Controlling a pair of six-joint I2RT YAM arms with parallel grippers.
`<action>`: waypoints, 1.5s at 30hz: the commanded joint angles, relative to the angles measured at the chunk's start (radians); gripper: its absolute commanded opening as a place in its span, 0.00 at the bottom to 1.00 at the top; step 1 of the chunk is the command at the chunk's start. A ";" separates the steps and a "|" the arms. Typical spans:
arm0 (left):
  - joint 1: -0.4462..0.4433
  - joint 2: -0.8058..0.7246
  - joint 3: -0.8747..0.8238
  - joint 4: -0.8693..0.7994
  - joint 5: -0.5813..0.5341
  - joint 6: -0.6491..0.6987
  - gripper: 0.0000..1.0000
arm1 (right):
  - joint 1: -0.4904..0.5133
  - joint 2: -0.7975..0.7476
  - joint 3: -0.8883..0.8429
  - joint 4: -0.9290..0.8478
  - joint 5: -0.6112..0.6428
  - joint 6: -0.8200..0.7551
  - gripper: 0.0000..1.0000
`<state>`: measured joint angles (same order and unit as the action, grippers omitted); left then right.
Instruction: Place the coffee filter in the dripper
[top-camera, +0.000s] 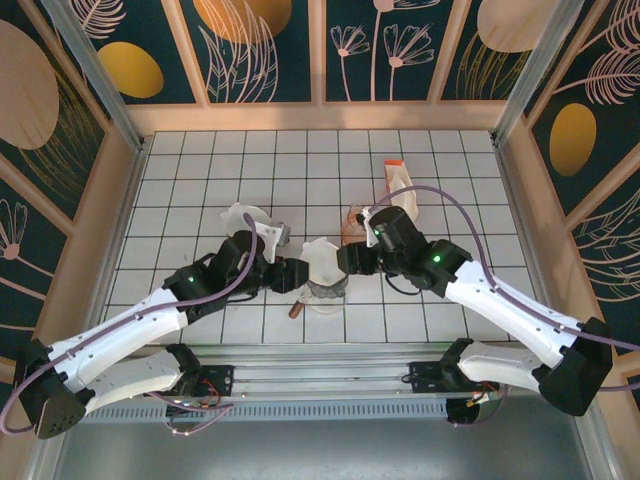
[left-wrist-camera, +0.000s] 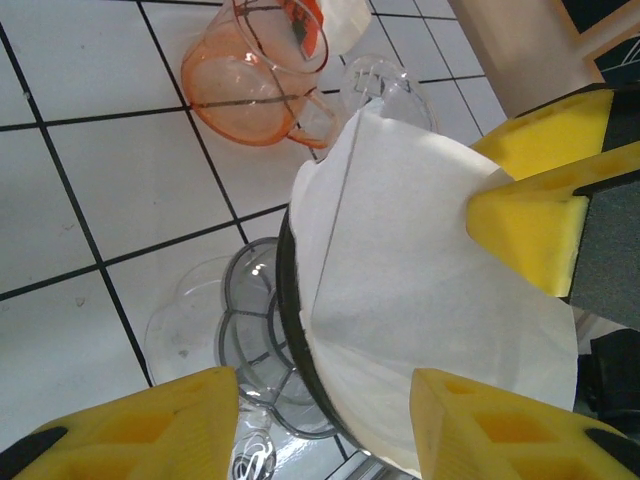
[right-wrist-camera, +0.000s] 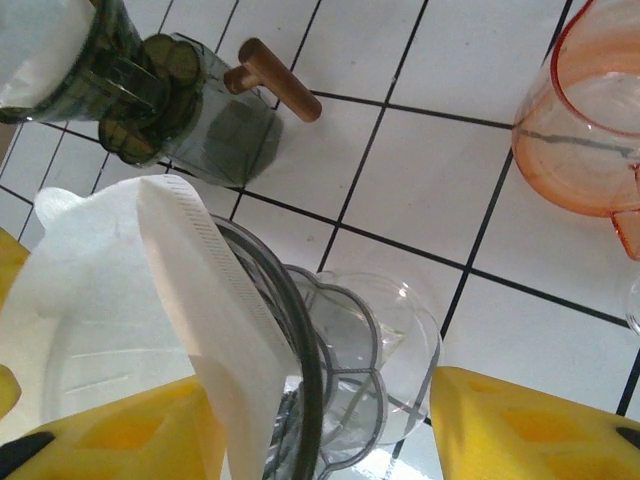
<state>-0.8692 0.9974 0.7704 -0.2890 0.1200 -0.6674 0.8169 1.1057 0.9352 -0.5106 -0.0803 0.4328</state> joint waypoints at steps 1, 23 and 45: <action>0.006 0.003 -0.025 0.026 -0.006 -0.011 0.50 | -0.008 -0.027 -0.033 0.038 -0.003 0.025 0.54; 0.006 -0.006 -0.044 0.036 -0.010 -0.017 0.57 | 0.003 0.063 0.072 0.030 0.000 -0.010 0.73; 0.006 -0.006 -0.039 0.034 -0.008 -0.015 0.59 | 0.085 0.102 0.128 0.058 0.186 -0.013 0.74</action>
<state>-0.8692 0.9977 0.7319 -0.2649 0.1196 -0.6792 0.8925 1.2587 1.0504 -0.5076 0.0895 0.4267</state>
